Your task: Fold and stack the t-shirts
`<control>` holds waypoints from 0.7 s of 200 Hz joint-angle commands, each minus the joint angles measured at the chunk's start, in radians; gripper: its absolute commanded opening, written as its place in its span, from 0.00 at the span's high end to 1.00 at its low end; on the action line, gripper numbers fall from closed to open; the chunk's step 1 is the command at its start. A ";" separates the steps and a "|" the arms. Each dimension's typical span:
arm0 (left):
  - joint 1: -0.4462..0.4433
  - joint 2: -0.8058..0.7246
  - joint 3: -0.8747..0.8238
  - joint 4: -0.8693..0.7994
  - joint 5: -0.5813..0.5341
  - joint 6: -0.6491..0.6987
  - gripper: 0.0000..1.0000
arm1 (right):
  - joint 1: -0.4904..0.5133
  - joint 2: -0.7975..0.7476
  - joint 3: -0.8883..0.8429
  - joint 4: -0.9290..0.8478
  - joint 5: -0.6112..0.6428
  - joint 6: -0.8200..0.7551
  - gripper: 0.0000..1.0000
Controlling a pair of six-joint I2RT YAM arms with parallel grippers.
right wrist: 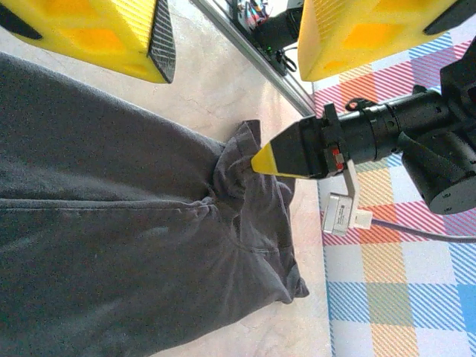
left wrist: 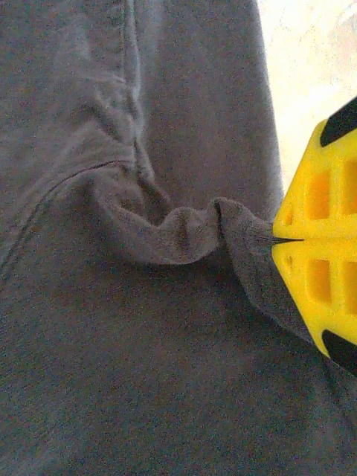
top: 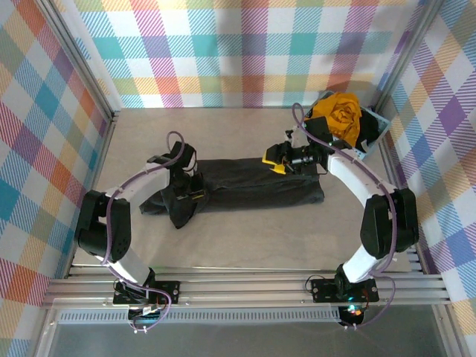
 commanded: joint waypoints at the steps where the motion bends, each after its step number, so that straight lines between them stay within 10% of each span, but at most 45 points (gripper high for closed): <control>1: -0.038 0.013 -0.009 -0.050 0.030 -0.084 1.00 | 0.005 0.004 0.022 -0.016 -0.034 -0.030 0.52; 36: -0.081 0.044 -0.012 -0.026 0.045 -0.116 1.00 | 0.006 -0.010 -0.009 -0.014 -0.032 -0.029 0.52; 98: -0.100 0.073 -0.010 -0.077 0.123 -0.118 0.61 | 0.005 -0.019 -0.020 -0.021 -0.012 -0.019 0.52; 140: 0.105 -0.142 -0.087 -0.080 0.089 -0.126 0.54 | 0.028 -0.016 -0.001 0.001 -0.032 -0.046 0.52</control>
